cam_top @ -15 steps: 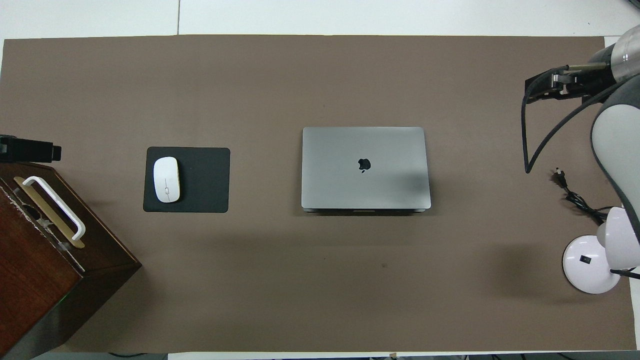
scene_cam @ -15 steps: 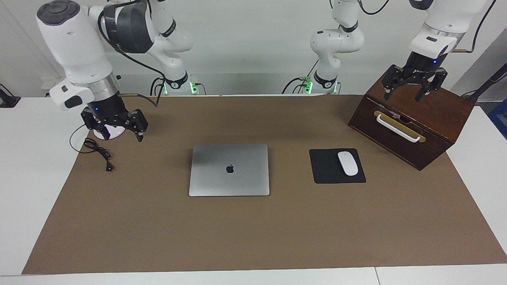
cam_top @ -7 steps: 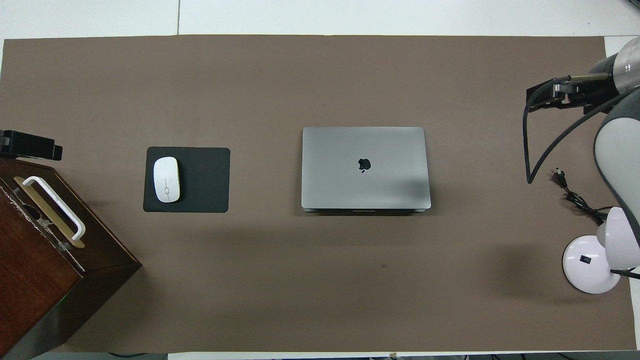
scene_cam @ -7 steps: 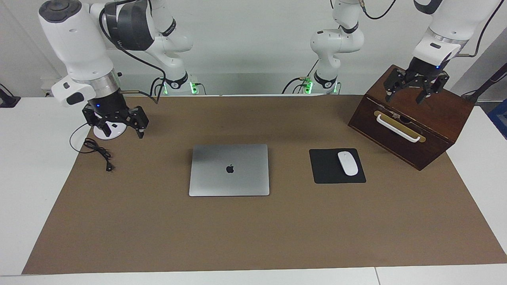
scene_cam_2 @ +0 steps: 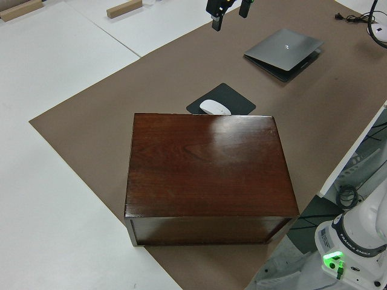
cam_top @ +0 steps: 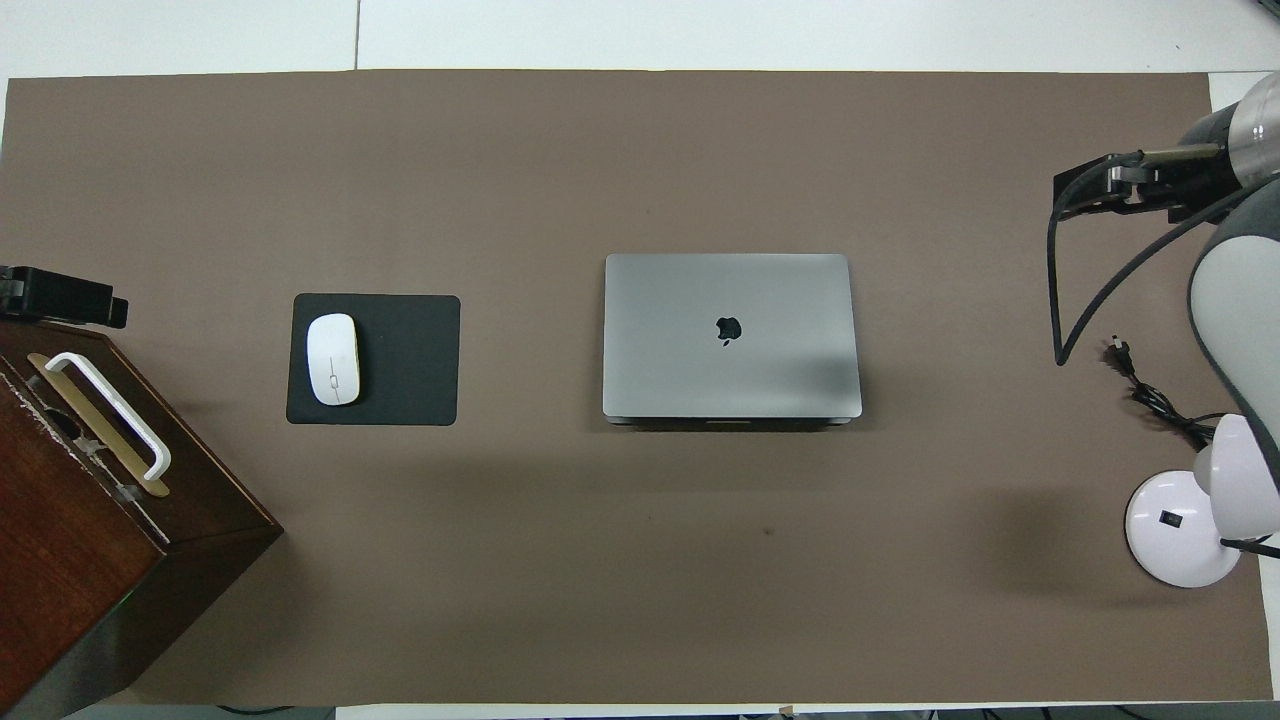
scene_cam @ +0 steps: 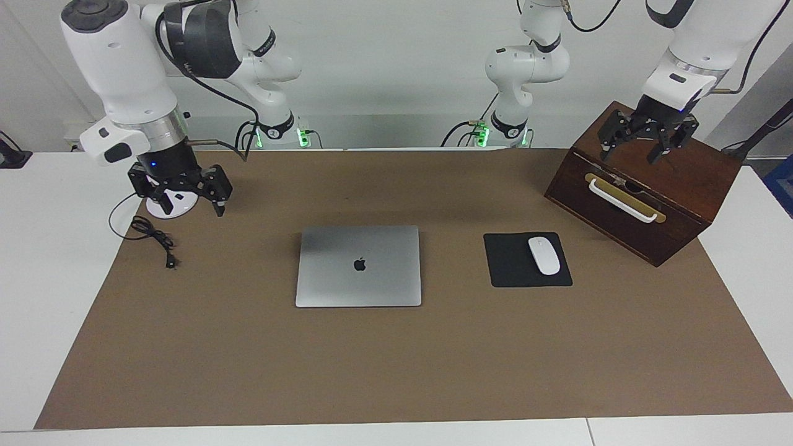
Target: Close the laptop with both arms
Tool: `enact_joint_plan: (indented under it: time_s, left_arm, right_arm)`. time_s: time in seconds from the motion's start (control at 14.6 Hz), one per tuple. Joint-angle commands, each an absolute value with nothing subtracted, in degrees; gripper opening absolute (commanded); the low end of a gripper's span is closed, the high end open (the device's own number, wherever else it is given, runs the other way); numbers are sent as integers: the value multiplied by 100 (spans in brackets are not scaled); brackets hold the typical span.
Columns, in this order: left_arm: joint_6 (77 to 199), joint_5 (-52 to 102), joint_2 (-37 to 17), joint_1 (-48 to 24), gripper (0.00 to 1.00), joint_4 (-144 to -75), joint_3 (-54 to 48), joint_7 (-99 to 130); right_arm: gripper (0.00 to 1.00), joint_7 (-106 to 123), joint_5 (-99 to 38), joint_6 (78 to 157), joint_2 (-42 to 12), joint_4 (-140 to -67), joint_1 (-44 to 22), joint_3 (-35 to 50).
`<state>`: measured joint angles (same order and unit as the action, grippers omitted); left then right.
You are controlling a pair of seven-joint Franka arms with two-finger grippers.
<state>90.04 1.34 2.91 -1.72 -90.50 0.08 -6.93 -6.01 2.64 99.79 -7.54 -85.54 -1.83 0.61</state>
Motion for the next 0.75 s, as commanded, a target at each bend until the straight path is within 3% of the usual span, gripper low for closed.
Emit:
enact_joint_plan:
  time_s: [0.0,0.69]
  left_arm:
    - [8930,79,343,-97,100,-9105,-35,-694]
    - [8956,79,352,-97,100,-9114,-35,-668]
  right_arm:
    - [100,-431,246,10116,-633,-8727,-88,114]
    - [100,-431,246,10222,-598,-8842,-97,114]
